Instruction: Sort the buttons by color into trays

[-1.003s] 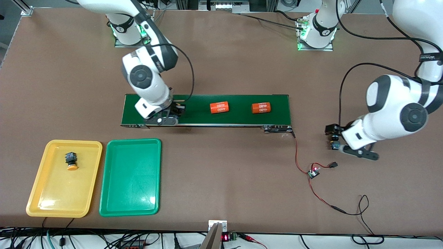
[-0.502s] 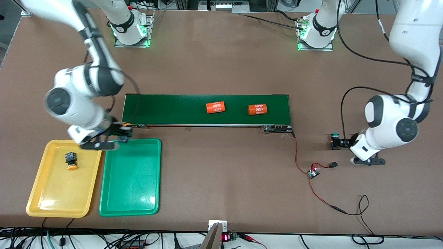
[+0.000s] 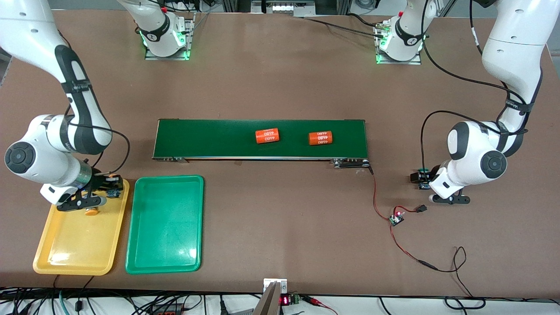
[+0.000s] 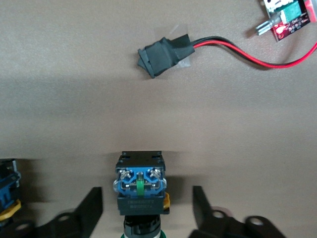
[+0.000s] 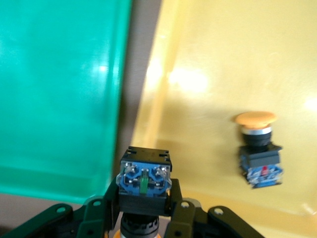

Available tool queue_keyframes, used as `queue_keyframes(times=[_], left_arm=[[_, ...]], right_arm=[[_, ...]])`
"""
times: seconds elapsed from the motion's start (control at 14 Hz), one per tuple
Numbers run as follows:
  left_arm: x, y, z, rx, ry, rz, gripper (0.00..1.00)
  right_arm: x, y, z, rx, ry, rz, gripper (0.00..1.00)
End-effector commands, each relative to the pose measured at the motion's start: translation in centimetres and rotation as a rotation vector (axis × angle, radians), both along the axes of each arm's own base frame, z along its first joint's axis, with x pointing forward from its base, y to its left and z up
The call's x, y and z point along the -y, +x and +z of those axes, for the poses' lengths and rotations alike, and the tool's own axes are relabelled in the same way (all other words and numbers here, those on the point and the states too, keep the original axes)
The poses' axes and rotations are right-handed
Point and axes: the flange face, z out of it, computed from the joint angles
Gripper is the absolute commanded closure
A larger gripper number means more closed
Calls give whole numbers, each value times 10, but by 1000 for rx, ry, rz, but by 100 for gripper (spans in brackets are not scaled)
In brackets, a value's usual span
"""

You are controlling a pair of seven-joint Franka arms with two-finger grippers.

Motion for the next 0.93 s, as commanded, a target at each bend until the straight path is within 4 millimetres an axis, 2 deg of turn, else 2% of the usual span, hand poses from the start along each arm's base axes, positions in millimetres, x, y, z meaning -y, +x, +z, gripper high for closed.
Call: queue_keyframes(times=[0.0, 0.07, 0.14, 0.36, 0.5, 0.57, 0.65, 0.72, 0.86], left_arm=[[0, 0, 12, 18, 21, -3, 82], [-1, 1, 15, 21, 24, -1, 87], [-1, 4, 21, 30, 25, 5, 88], [9, 9, 66, 25, 30, -11, 88], [44, 3, 89, -49, 12, -63, 88], [60, -1, 101, -71, 8, -74, 87], [81, -6, 113, -89, 7, -61, 87], [103, -13, 122, -116, 10, -45, 87], [161, -26, 134, -121, 0, -29, 87]], right_arm=[[14, 8, -10, 25, -17, 28, 93], [20, 9, -11, 36, -19, 24, 93], [27, 9, -16, 45, -21, 39, 93], [53, 9, -38, 89, -30, 65, 90], [56, 9, -41, 91, -33, 65, 90], [56, 9, -41, 93, -33, 62, 83], [56, 9, -41, 93, -32, 61, 46], [56, 9, -41, 92, -29, 52, 0], [55, 10, -33, 103, -31, 48, 0]])
